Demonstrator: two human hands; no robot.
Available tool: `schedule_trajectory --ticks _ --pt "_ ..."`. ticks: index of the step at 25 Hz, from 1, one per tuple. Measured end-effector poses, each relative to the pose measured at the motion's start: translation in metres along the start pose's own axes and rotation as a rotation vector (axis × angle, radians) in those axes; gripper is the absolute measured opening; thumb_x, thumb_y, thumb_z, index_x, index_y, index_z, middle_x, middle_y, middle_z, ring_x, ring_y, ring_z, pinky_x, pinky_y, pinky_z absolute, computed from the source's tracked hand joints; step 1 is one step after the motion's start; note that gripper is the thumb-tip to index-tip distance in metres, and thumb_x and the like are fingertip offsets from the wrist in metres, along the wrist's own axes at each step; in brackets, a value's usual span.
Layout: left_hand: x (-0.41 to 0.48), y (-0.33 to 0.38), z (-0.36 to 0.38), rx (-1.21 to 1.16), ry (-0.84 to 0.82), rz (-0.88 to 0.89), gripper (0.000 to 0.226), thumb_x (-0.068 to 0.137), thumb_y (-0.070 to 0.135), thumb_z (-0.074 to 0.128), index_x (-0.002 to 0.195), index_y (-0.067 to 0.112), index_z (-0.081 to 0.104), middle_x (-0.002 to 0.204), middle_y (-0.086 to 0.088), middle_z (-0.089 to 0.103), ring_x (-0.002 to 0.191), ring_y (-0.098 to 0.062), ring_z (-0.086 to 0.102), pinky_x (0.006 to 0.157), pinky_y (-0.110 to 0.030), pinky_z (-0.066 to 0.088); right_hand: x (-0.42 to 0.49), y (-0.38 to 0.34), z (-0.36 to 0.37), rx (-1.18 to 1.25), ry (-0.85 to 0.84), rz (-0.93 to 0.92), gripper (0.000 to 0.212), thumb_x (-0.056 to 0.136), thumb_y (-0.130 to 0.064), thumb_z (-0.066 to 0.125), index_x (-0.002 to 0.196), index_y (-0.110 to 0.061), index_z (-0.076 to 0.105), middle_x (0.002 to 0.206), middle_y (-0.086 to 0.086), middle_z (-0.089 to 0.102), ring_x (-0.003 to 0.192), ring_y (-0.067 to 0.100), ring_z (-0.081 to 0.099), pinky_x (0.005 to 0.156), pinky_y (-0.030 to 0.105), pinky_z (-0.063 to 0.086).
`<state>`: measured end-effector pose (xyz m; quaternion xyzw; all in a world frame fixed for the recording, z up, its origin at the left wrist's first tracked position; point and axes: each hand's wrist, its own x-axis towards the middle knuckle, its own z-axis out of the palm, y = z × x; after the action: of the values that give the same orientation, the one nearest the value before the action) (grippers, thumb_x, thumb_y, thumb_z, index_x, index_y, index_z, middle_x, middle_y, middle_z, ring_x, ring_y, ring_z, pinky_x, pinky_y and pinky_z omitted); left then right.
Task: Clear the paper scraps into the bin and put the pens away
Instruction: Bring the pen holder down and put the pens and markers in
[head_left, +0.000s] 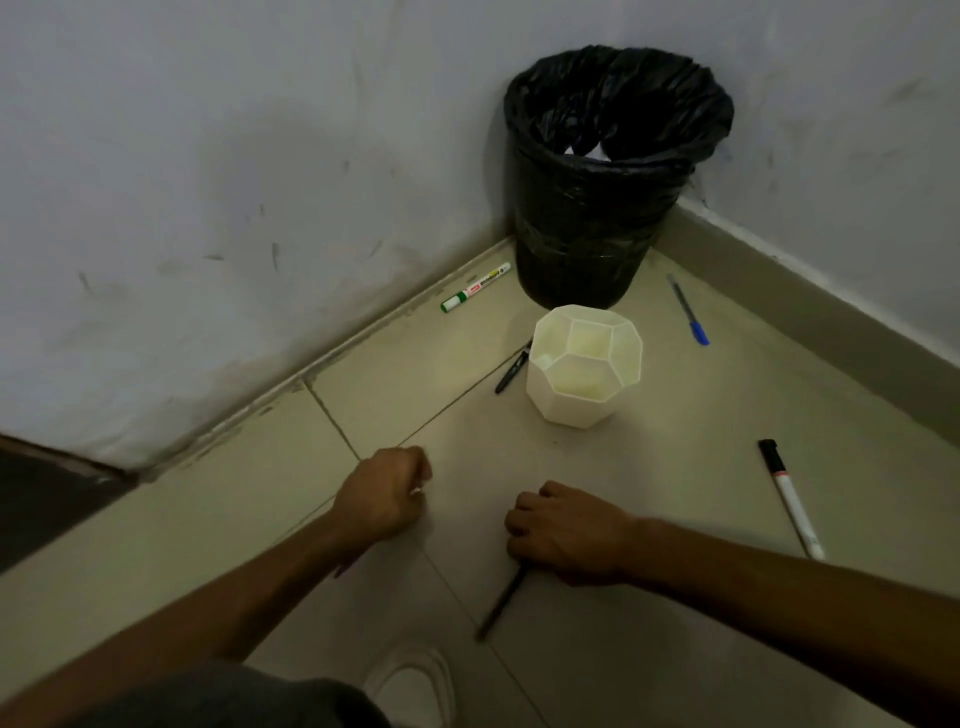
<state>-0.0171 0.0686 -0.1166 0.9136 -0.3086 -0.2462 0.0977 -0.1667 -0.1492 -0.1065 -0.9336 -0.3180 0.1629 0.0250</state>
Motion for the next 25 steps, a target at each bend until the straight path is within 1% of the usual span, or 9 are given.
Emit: schedule_trajectory --ticks 3,5,6,8,11,13,18,22,25 --pt "0.012 0.019 -0.017 -0.111 0.111 0.050 0.018 0.087 0.016 0.059 0.097 0.023 0.073 0.097 0.003 0.073 0.083 -0.006 0.067 0.070 -0.013 0.042 -0.020 0.016 -0.040 0.313 0.148 0.193 0.022 0.098 -0.032 0.048 0.114 -0.024 0.059 0.109 -0.001 0.065 0.096 0.018 0.060 0.080 0.036 0.050" --pt "0.020 0.048 -0.051 -0.383 0.271 0.083 0.017 0.090 0.018 0.063 0.102 0.022 0.075 0.094 0.007 0.075 0.075 0.006 0.066 0.070 -0.004 0.043 -0.037 0.027 -0.075 0.468 0.433 0.323 0.020 0.096 -0.032 0.056 0.110 -0.024 0.066 0.100 -0.004 0.070 0.078 0.007 0.060 0.074 0.027 0.052" --pt "0.024 0.065 -0.073 -0.549 0.340 0.091 0.017 0.090 0.018 0.065 0.104 0.023 0.074 0.093 0.009 0.075 0.077 0.006 0.068 0.073 -0.004 0.046 -0.045 0.034 -0.092 0.529 0.617 0.397 0.017 0.093 -0.029 0.062 0.107 -0.022 0.069 0.094 -0.006 0.071 0.073 0.004 0.060 0.072 0.023 0.053" --pt "0.030 0.100 -0.115 -0.864 0.459 0.135 0.017 0.089 0.013 0.067 0.104 0.020 0.072 0.094 0.005 0.075 0.082 -0.004 0.072 0.077 -0.017 0.055 -0.061 0.052 -0.117 0.687 0.918 0.553 0.016 0.087 -0.024 0.071 0.102 -0.021 0.071 0.090 -0.006 0.072 0.076 0.008 0.067 0.074 0.022 0.057" --pt "0.045 0.134 -0.150 -1.064 0.582 0.236 0.016 0.086 0.007 0.070 0.100 0.012 0.073 0.092 -0.004 0.076 0.081 -0.015 0.075 0.076 -0.029 0.060 -0.068 0.082 -0.142 0.825 1.139 0.728 0.015 0.085 -0.021 0.074 0.099 -0.021 0.072 0.089 -0.005 0.073 0.078 0.009 0.069 0.073 0.025 0.059" --pt "0.058 0.142 -0.151 -1.045 0.604 0.268 0.015 0.085 0.007 0.071 0.099 0.011 0.074 0.090 -0.003 0.076 0.081 -0.016 0.075 0.078 -0.034 0.061 -0.062 0.098 -0.149 0.779 1.125 0.801 0.012 0.088 -0.026 0.070 0.100 -0.024 0.071 0.086 -0.009 0.072 0.072 0.005 0.067 0.068 0.024 0.058" --pt "0.083 0.142 -0.138 -0.934 0.619 0.254 0.014 0.085 0.011 0.071 0.098 0.016 0.073 0.090 0.005 0.075 0.080 -0.007 0.073 0.079 -0.034 0.061 -0.036 0.123 -0.147 0.609 0.892 0.843 0.015 0.094 -0.031 0.061 0.104 -0.024 0.070 0.087 -0.013 0.067 0.076 0.000 0.063 0.068 0.022 0.055" --pt "0.089 0.145 -0.127 -0.836 0.530 0.317 0.012 0.085 0.011 0.072 0.095 0.017 0.073 0.093 0.004 0.074 0.081 -0.006 0.073 0.079 -0.032 0.061 -0.013 0.135 -0.144 0.466 0.686 0.830 0.023 0.097 -0.032 0.056 0.107 -0.018 0.070 0.085 -0.008 0.060 0.071 -0.003 0.052 0.059 0.013 0.036" --pt "0.088 0.146 -0.131 -0.846 0.555 0.361 0.015 0.084 0.011 0.073 0.098 0.014 0.073 0.095 0.001 0.075 0.083 -0.007 0.074 0.080 -0.032 0.061 -0.004 0.139 -0.143 0.480 0.634 0.832 0.021 0.097 -0.027 0.057 0.108 -0.017 0.071 0.079 -0.016 0.053 0.068 -0.004 0.048 0.055 0.007 0.030"
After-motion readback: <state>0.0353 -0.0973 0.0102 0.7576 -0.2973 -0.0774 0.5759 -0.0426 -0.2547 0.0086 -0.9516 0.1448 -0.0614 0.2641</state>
